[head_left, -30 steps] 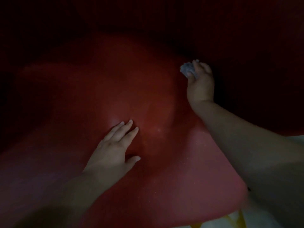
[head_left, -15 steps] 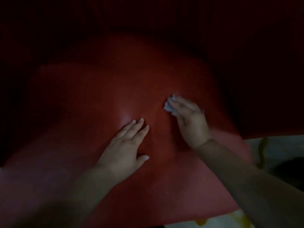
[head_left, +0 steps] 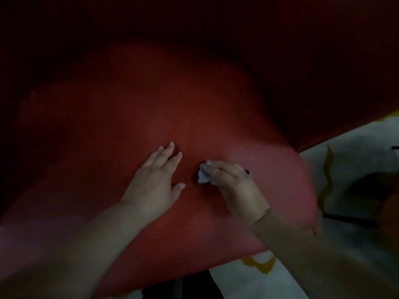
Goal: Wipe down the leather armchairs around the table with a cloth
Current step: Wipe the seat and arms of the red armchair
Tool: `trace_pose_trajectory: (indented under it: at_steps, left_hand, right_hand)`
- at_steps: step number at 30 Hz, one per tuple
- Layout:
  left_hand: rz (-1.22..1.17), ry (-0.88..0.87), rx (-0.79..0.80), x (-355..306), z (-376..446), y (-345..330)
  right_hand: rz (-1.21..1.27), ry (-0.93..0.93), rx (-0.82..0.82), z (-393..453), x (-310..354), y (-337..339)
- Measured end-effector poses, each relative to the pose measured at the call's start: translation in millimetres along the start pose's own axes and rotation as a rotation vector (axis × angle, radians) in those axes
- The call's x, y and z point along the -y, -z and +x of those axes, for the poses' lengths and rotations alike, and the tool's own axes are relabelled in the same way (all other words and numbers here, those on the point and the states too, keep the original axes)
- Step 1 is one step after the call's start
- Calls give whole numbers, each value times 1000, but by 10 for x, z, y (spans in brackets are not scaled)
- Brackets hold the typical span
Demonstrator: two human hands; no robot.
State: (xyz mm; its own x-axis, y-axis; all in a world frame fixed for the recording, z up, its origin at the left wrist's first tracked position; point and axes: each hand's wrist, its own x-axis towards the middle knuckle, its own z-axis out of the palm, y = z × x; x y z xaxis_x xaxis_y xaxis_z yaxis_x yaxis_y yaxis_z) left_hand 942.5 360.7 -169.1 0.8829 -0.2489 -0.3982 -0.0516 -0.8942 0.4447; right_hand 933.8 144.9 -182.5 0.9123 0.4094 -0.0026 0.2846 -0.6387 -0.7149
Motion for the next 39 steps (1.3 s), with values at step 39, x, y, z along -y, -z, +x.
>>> trace_pose_trajectory:
  at_steps: [39]
  left_hand:
    - [88, -43, -3, -153, 43, -180]
  right_hand:
    - [-274, -482, -507, -456, -543, 383]
